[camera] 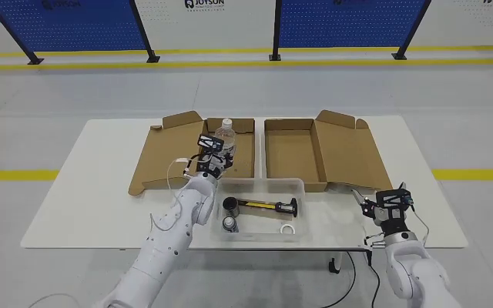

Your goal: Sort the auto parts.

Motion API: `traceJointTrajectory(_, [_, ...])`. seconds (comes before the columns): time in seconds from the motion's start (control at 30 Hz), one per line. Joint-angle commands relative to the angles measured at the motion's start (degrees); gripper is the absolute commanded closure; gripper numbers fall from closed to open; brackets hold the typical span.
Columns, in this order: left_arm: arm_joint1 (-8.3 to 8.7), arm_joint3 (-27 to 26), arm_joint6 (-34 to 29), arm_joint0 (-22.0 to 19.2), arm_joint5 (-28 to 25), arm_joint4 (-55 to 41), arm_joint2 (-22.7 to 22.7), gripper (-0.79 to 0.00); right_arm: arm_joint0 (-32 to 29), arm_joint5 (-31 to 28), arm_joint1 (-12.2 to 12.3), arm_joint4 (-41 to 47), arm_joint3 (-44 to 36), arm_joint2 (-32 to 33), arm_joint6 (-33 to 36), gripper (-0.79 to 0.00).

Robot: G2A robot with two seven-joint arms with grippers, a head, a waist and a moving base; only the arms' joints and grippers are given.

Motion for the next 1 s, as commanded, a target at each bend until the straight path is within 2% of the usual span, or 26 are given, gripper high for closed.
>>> traceJointTrajectory(0.0, [-0.39,2.58,0.49,-1.08,0.08,-1.06,0.23,0.0,0.0,0.0,0.0,0.0,0.0,0.0,0.0,-0.785])
traceJointTrajectory(0.27, [-1.74,10.35,0.76,-4.5,-0.86,-2.41,1.9,0.0,0.0,0.0,0.0,0.0,0.0,0.0,0.0,-0.785])
traceJointTrajectory(0.33, [-2.08,11.85,1.18,-5.04,-0.64,-2.98,2.1,-0.135,0.0,0.0,0.0,0.0,0.0,0.0,0.0,-0.785])
traceJointTrajectory(0.37, [-2.24,12.51,1.36,-5.28,-0.68,-3.1,2.29,-0.166,0.0,0.0,0.0,0.0,0.0,0.0,0.0,-0.785])
traceJointTrajectory(0.43, [-2.52,13.99,1.8,-5.71,-0.39,-3.39,2.46,-0.332,0.0,0.0,0.0,0.0,0.0,0.0,0.0,-0.785])
traceJointTrajectory(0.5, [-2.8,15.46,2.08,-6.16,-0.29,-3.49,2.71,-0.296,0.0,0.0,0.0,0.0,0.0,0.0,0.0,-0.785])
traceJointTrajectory(0.6, [-3.21,17.35,2.26,-6.84,-0.37,-3.56,3.14,-0.179,0.0,0.0,0.0,0.0,0.0,0.0,0.0,-0.785])
traceJointTrajectory(0.63, [-3.34,17.82,2.46,-7.03,-0.38,-3.62,3.24,0.0,0.0,0.0,0.0,0.0,0.0,0.0,0.0,-0.785])
traceJointTrajectory(0.8, [-3.86,19.83,3.38,-7.84,-0.23,-4.07,3.33,0.0,0.0,0.0,0.0,0.0,0.0,0.0,0.0,-0.785])
traceJointTrajectory(0.83, [-3.95,20.22,3.4,-8.01,-0.03,-4.0,3.36,-0.095,0.0,0.0,0.0,0.0,0.0,0.0,0.0,-0.785])
traceJointTrajectory(0.87, [-4.04,20.48,3.45,-8.13,0.06,-4.05,3.38,-0.123,0.0,0.0,0.0,0.0,0.0,0.0,0.0,-0.785])
traceJointTrajectory(0.97, [-4.25,21.2,3.61,-8.33,0.34,-4.32,3.22,-0.139,0.0,0.0,0.0,0.0,0.0,0.0,0.0,-0.785])
